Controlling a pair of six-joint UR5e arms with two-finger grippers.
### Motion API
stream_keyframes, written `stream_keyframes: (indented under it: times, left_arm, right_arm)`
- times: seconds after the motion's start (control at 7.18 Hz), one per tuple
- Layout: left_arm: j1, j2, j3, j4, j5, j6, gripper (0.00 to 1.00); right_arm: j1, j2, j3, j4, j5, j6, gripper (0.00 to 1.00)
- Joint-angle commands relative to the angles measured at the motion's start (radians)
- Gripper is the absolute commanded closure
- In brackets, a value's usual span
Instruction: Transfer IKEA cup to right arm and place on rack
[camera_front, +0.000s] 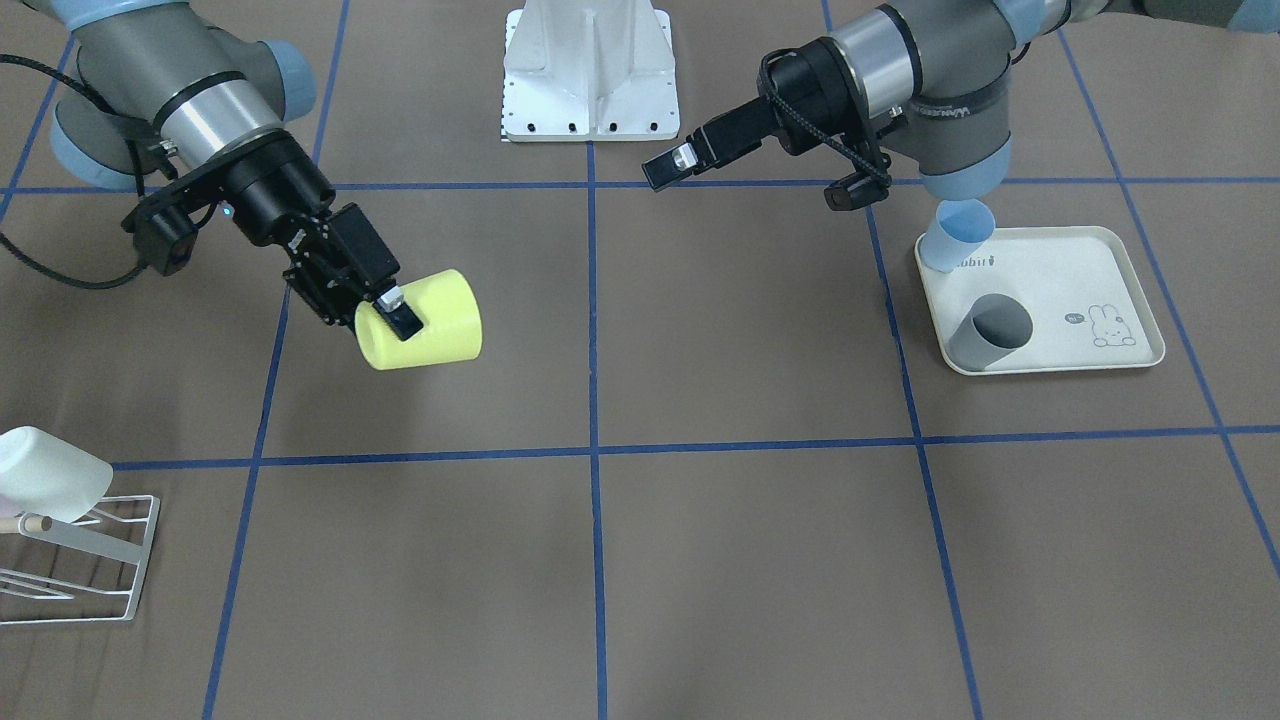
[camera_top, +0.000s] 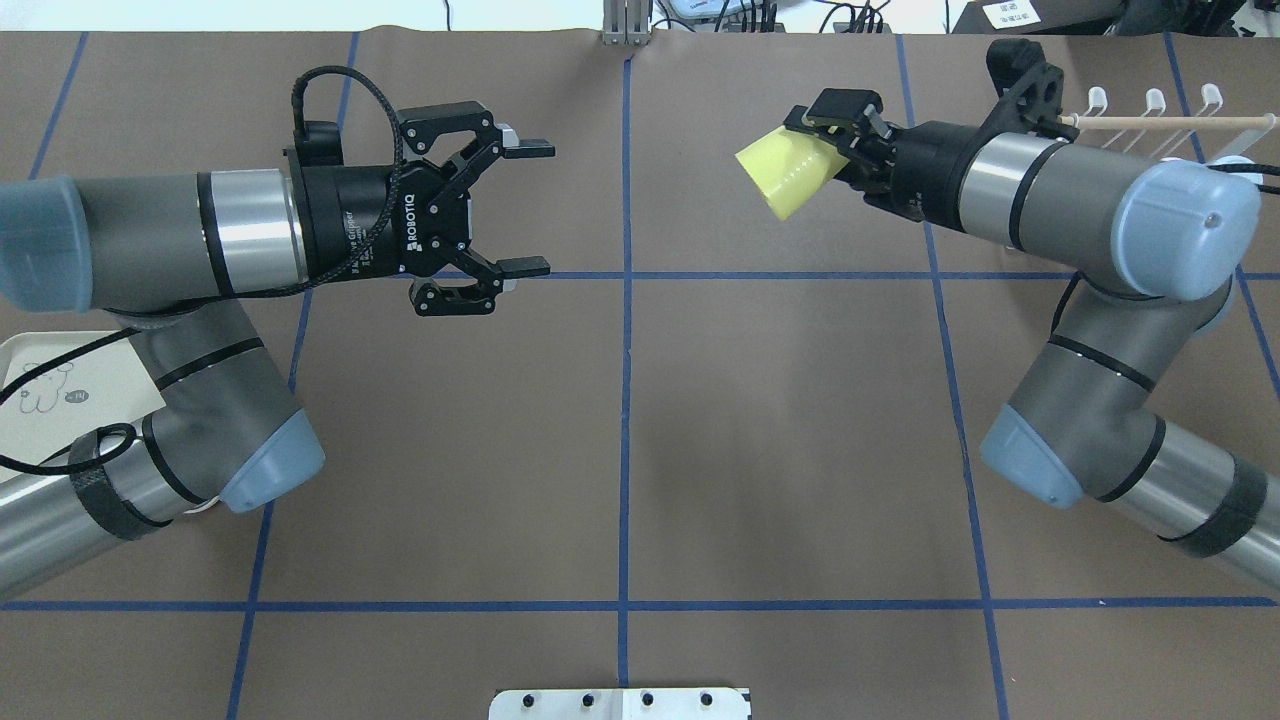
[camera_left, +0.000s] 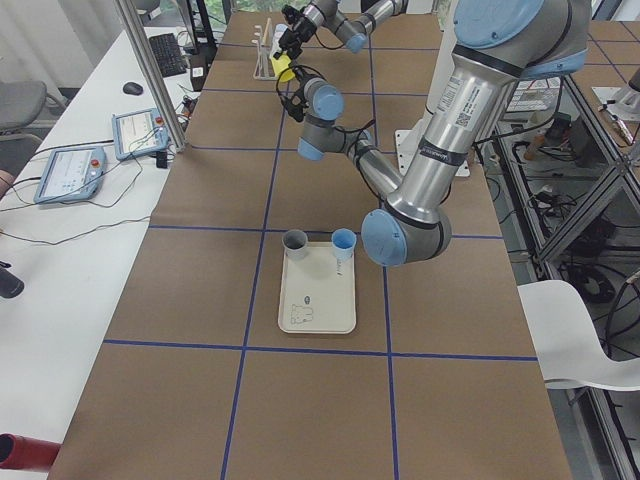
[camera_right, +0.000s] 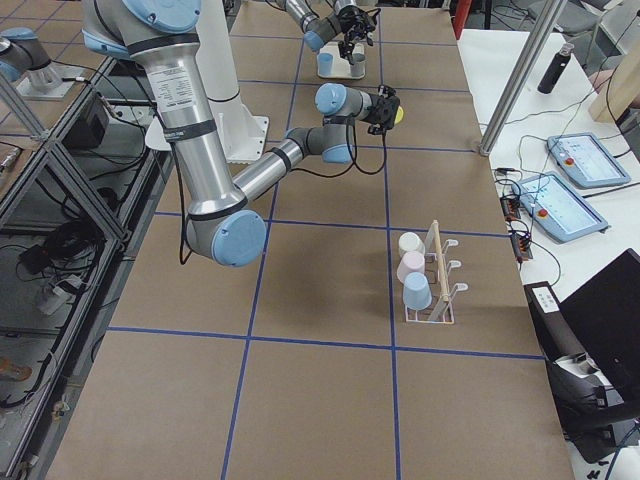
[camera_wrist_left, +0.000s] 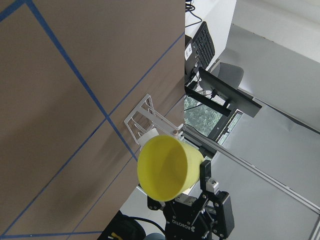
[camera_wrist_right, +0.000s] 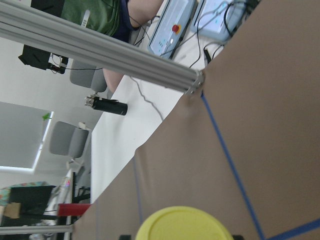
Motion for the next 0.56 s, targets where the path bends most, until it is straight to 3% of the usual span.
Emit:
stream_keyframes:
  times: [0.0, 0.28, 0.42]
  left_arm:
    - [0.0, 0.004, 0.014, 0.001, 0.002, 0.009, 0.0]
    - [0.001, 0.004, 0.029, -0.001, 0.004, 0.009, 0.0]
    - [0.001, 0.004, 0.035, -0.001, 0.004, 0.009, 0.0]
  right_arm:
    - [0.126, -0.087, -0.004, -0.106, -0.004, -0.32, 1.0]
    - [0.256, -0.091, -0.012, -0.248, -0.023, -0.61, 1.0]
    - [0.293, -0.029, -0.053, -0.304, -0.055, -0.677, 1.0]
